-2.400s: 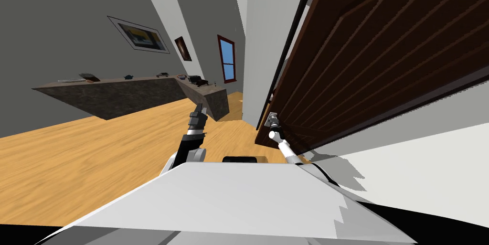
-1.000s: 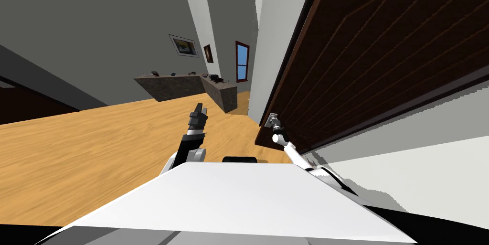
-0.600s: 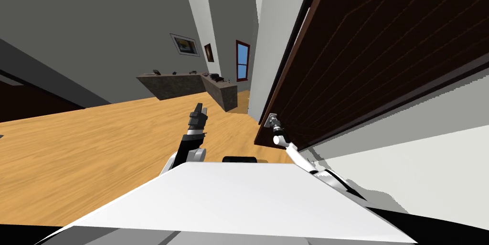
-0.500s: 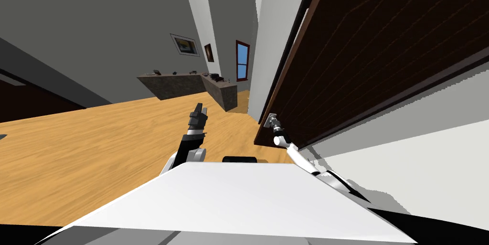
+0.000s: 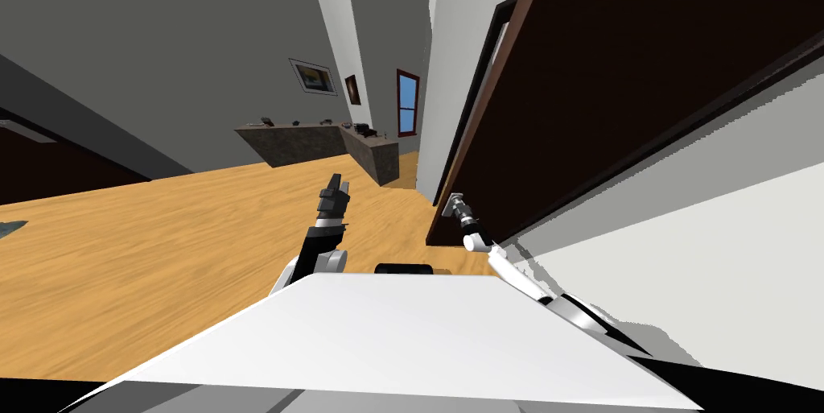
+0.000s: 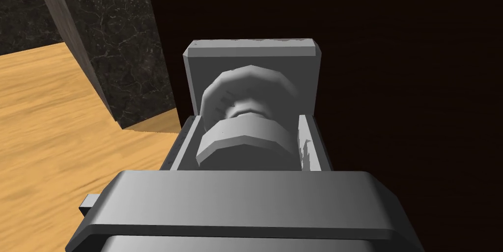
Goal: Pull the door open
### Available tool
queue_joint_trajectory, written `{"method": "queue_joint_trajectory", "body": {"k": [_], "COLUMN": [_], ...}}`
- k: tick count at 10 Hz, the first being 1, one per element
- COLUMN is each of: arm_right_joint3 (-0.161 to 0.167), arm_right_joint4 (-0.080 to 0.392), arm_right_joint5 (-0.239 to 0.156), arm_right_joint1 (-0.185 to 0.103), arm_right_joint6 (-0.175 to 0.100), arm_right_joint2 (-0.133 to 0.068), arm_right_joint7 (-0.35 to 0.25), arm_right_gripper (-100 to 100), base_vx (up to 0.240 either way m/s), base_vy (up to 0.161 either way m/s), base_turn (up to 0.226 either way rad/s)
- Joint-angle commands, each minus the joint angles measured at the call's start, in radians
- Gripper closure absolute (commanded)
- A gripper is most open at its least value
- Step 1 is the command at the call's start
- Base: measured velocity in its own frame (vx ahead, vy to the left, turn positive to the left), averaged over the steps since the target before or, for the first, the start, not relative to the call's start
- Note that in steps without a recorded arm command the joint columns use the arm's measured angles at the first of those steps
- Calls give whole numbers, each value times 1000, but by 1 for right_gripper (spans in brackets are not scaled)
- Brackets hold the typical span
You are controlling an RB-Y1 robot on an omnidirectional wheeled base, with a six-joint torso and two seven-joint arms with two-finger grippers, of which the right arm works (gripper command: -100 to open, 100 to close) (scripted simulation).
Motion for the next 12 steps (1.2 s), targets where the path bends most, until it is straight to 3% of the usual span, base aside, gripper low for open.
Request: {"method": "queue_joint_trajectory", "body": {"k": [1,2,3,6,12], "arm_right_joint3": [28,17,48,105,243], "arm_right_joint4": [-25,-14,-36,-81,-193], "arm_right_joint5": [5,4,15,38,93], "arm_right_joint1": [15,9,31,71,169], "arm_right_joint6": [-6,-4,-30,-87,-226], "arm_right_joint2": [-22,-14,-45,-114,-280], "arm_right_joint7": [-26,-15,-41,-91,-212], "arm_right_gripper": [100,100,100,100,100], "base_vx": [-145,-65,-32,-26,-22], "base_vy": [-63,-27,-1,2,-30], "base_turn": [-8,7,-61,-80,-94]}}
